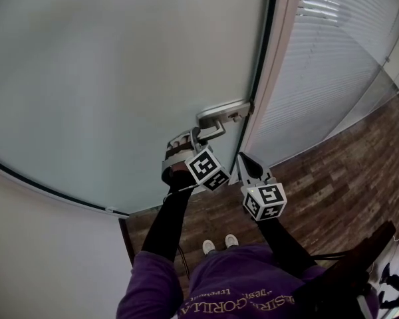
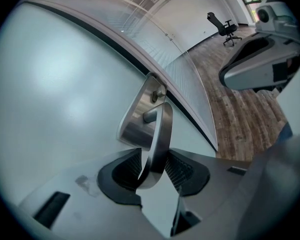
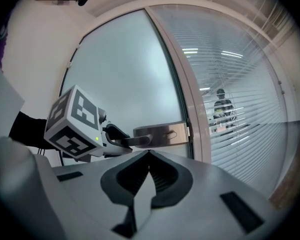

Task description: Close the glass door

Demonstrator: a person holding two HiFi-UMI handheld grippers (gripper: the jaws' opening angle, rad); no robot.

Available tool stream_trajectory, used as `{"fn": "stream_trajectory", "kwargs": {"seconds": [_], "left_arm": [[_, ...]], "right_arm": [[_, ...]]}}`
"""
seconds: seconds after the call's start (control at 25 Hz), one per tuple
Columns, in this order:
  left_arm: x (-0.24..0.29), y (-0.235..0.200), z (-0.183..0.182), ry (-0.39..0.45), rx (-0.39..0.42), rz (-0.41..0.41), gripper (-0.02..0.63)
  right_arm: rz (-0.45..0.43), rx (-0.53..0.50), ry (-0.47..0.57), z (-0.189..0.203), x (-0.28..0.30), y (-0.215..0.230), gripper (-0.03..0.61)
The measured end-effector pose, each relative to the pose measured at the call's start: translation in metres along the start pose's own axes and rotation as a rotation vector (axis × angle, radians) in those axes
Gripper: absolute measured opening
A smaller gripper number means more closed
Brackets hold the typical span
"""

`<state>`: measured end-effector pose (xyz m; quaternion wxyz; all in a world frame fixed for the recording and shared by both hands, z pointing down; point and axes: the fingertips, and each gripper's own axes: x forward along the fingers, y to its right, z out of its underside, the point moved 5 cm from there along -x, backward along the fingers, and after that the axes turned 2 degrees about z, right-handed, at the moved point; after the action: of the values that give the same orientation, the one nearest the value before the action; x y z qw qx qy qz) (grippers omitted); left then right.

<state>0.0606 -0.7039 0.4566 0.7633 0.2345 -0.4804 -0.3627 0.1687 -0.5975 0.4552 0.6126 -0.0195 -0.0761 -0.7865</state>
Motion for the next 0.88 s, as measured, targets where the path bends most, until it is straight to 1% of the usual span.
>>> {"fn": "stream_trajectory", "kwargs": {"seconds": [0.08, 0.2, 0.28, 0.4, 0.6, 0.68, 0.76, 0.88], "left_arm": [[-0.001, 0.001, -0.001, 0.012, 0.011, -0.012, 0.130], [0.000, 0.000, -0.001, 0.014, 0.006, -0.009, 0.130], [-0.001, 0.002, 0.000, 0.030, 0.027, -0.020, 0.130], [-0.003, 0.004, 0.000, 0.060, 0.072, -0.066, 0.130], [-0.002, 0.008, 0.004, 0.076, 0.104, -0.128, 0.130], [-0.006, 0.008, 0.005, 0.097, 0.120, -0.161, 0.135], [-0.010, 0.009, 0.007, 0.123, 0.121, -0.199, 0.146], [-0.016, 0.007, 0.011, 0.132, 0.074, -0.238, 0.147]], "right_arm": [[0.005, 0.001, 0.001, 0.000, 0.000, 0.002, -0.009], [0.003, -0.001, 0.002, 0.000, 0.001, 0.000, -0.009], [0.003, -0.002, 0.000, 0.002, 0.000, -0.002, -0.009], [0.005, -0.002, -0.004, 0.003, -0.001, -0.004, -0.009], [0.015, -0.001, -0.008, 0.004, -0.004, -0.002, -0.009], [0.021, 0.001, -0.009, 0.005, -0.005, 0.000, -0.009], [0.026, 0.002, -0.010, 0.005, -0.006, 0.001, -0.009], [0.027, 0.000, -0.013, 0.005, -0.008, 0.000, -0.009]]}}
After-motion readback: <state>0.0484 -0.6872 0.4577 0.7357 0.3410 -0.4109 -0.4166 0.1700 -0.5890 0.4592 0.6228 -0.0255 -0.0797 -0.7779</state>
